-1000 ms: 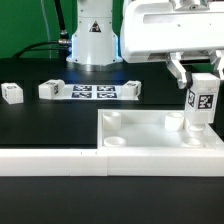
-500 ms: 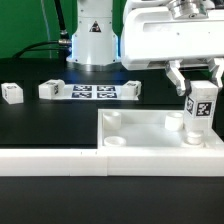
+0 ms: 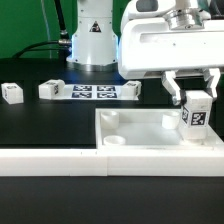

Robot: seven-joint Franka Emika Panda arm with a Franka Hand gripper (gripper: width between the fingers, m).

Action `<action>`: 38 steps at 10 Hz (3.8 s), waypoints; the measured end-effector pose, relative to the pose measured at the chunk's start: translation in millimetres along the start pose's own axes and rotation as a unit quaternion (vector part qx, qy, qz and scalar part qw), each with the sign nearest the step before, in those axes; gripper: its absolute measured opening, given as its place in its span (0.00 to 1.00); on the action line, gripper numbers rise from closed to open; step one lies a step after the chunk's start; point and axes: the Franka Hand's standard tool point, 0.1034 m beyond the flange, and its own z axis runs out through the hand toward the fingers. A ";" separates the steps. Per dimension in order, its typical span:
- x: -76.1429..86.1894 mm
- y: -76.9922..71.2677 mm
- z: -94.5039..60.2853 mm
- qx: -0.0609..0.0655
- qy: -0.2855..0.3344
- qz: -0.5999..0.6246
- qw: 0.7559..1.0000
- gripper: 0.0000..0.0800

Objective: Assemble square table

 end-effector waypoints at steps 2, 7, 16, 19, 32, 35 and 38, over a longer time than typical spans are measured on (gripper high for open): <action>0.0 0.0 0.0 0.000 0.000 0.001 1.000 0.36; -0.8 -0.1 0.3 0.000 -0.002 0.001 1.000 0.79; 6.8 3.1 -3.6 0.013 -0.093 0.029 0.995 0.81; 6.2 -1.3 0.2 0.031 -0.191 0.043 0.980 0.81; 0.0 4.7 18.8 -0.044 -0.265 0.342 0.901 0.37; 0.4 6.7 21.8 -0.088 -0.242 0.567 0.783 0.37; -0.2 10.6 20.7 -0.102 -0.231 0.675 0.693 0.37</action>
Offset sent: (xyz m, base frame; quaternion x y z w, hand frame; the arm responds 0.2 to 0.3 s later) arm 0.0000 0.0000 0.0000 0.0000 0.0000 0.0000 1.0000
